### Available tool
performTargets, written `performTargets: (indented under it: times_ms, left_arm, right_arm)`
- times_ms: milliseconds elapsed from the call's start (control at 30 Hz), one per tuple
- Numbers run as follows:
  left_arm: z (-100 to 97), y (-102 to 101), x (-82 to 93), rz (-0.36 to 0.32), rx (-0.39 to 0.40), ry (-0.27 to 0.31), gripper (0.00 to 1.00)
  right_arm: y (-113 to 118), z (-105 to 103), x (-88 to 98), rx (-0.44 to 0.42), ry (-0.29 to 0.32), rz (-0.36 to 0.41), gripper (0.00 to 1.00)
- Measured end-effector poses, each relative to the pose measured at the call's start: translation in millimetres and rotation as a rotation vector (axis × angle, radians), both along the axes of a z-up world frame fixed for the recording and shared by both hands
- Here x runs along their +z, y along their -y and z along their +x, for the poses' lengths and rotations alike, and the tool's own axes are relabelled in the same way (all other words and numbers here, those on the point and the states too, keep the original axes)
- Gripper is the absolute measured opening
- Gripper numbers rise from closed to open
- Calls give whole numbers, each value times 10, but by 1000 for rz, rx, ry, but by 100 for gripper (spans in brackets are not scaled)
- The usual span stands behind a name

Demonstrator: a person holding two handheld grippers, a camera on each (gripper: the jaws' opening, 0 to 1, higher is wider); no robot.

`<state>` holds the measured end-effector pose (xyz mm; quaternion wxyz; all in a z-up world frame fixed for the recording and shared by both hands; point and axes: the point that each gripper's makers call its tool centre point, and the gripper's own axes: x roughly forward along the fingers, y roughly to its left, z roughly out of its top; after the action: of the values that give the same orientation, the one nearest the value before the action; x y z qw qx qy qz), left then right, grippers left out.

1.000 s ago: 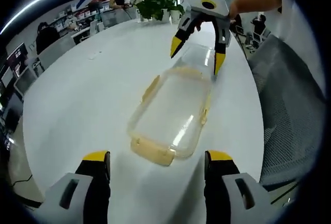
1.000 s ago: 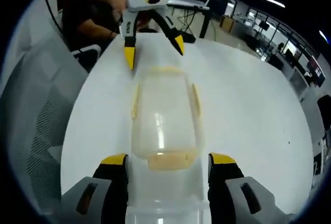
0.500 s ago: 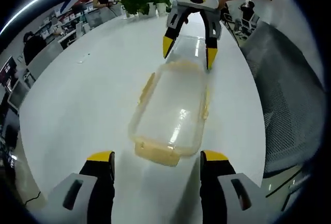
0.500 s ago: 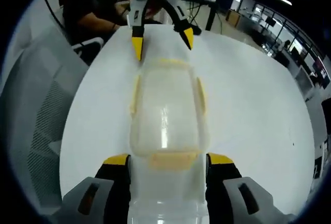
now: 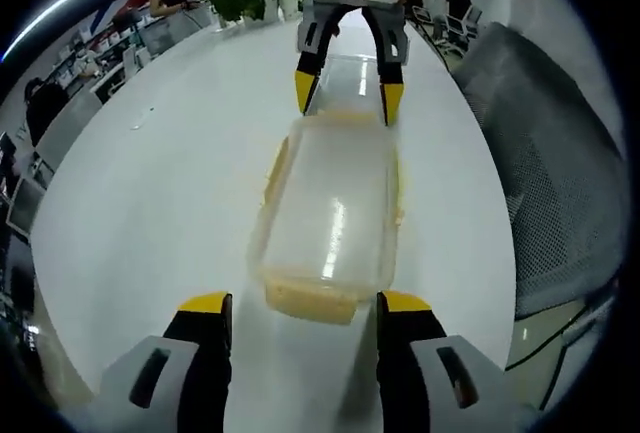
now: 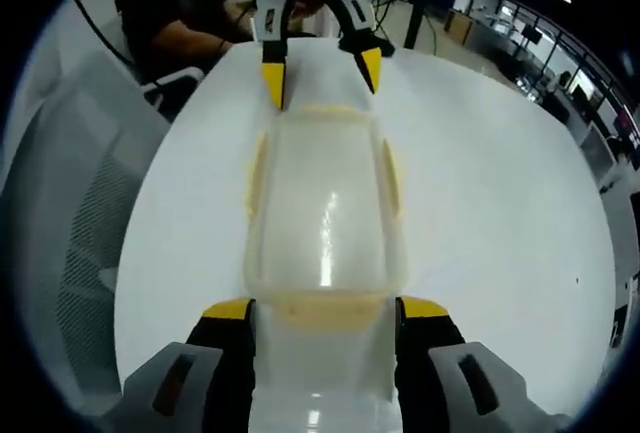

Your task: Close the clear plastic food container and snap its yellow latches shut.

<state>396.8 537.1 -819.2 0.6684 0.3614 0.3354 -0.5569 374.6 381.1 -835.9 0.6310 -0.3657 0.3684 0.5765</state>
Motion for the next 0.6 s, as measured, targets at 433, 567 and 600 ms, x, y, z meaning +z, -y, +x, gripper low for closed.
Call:
performTargets:
  times_ms: [433,567,600]
  left_arm:
    - [-2,46,-62,21,-59,-35,57]
    - [6,43,-77,16,-61,-59,57]
    - [5,45,-83,16,-61,-70,57]
  right_arm:
    - [19,-25,-84,-16,-37,-19,53]
    - [18,-21,-79,-14,-38,-20,52]
    - [17,-13,-80,-16,-38,-18,52]
